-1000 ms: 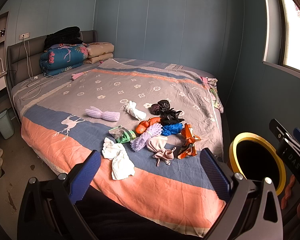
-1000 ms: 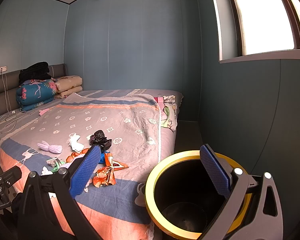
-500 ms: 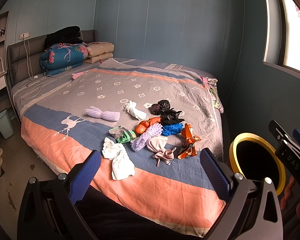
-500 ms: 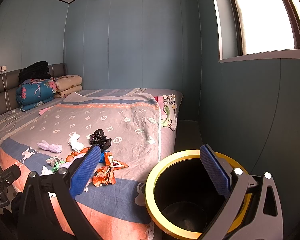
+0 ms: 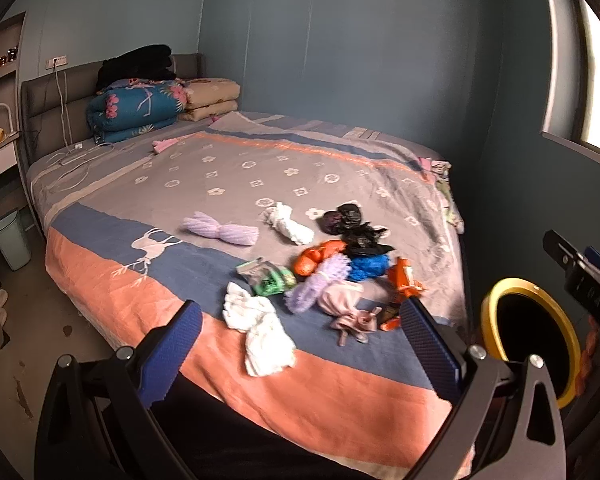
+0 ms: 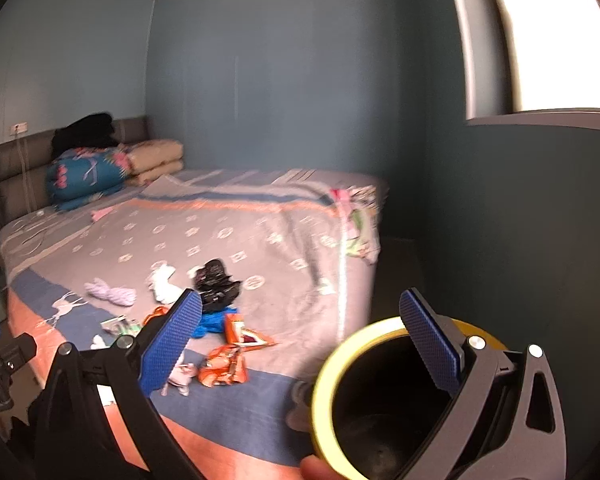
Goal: Collect trash
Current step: 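Grasp the white tissue with the left gripper while the right grasps the orange wrapper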
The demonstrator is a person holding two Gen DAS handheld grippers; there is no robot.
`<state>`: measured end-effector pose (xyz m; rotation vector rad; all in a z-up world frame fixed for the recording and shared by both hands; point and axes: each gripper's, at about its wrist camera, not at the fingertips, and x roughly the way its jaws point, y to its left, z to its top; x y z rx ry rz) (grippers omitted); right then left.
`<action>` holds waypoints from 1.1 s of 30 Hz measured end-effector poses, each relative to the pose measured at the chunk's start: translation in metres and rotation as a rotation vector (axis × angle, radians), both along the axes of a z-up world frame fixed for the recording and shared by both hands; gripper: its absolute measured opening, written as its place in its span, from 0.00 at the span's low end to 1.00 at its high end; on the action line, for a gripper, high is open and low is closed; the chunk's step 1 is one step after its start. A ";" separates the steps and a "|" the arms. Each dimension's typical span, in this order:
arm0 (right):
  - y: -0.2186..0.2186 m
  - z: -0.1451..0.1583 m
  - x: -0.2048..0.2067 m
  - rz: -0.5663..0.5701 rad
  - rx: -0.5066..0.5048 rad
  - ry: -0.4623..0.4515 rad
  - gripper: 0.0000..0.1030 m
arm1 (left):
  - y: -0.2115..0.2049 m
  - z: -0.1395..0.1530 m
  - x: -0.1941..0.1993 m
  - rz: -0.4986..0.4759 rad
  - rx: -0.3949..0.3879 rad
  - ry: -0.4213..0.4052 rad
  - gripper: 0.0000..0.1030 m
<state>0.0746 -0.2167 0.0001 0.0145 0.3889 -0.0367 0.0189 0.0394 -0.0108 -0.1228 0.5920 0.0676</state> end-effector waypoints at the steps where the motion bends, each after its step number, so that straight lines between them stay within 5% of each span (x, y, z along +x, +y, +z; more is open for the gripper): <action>1: 0.005 0.000 0.013 0.033 0.004 0.021 0.93 | 0.006 -0.001 0.006 0.003 0.002 0.013 0.93; 5: 0.022 -0.004 0.049 0.075 -0.013 0.087 0.93 | 0.025 -0.016 0.027 -0.019 -0.004 0.088 0.93; 11: 0.032 -0.027 0.108 0.100 0.036 0.246 0.93 | 0.046 -0.042 0.055 0.007 0.091 0.154 0.93; 24: 0.061 -0.102 0.186 0.087 -0.012 0.486 0.93 | 0.083 -0.105 0.126 -0.036 -0.040 0.392 0.93; 33: 0.063 -0.130 0.204 0.082 0.011 0.558 0.93 | 0.083 -0.126 0.144 -0.055 -0.051 0.435 0.87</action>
